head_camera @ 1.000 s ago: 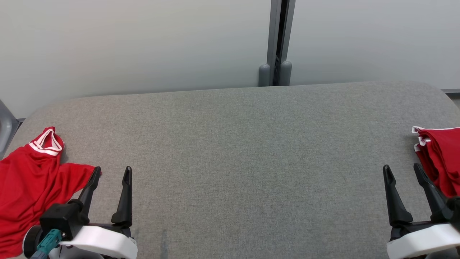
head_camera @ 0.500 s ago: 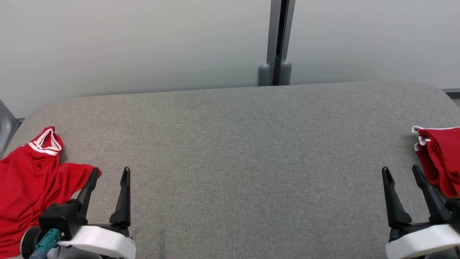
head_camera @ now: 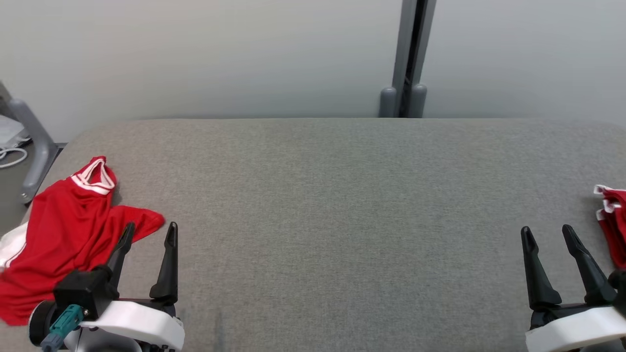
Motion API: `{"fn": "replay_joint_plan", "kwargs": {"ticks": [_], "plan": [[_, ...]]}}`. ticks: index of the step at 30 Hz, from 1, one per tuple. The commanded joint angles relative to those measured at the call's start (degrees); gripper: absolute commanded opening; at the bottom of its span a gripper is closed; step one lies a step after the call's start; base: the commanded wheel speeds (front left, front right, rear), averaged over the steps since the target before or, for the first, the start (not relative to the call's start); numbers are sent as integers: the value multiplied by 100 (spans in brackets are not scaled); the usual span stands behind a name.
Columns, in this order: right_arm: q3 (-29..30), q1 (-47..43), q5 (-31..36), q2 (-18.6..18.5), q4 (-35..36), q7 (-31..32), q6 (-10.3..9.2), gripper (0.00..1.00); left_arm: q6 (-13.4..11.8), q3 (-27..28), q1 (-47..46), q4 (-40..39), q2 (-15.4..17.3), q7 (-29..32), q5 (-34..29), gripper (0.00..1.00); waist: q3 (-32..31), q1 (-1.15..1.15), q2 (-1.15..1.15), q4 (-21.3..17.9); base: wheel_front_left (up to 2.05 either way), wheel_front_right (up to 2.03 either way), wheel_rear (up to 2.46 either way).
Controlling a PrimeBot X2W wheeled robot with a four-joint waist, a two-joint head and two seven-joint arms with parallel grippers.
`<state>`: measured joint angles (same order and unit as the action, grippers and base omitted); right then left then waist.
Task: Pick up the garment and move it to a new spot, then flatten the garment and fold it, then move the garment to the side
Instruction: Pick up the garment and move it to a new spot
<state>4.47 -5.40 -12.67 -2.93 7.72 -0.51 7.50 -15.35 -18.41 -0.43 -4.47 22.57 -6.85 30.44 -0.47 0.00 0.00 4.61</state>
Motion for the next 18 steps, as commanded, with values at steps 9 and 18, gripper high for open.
{"fn": "replay_joint_plan", "kwargs": {"ticks": [9, 18], "plan": [[-109, 111, -107, -12, 50, -30, -2, 100, 127, 109, -254, 152, 32, -179, 118, 100, 91, 0, 0, 1145, 0, 0, 0], [-178, 148, -115, -12, 82, 39, -2, 100, 215, 220, -387, 378, -2, -390, 231, 100, 125, 0, 0, 1744, 0, 0, 0]]}}
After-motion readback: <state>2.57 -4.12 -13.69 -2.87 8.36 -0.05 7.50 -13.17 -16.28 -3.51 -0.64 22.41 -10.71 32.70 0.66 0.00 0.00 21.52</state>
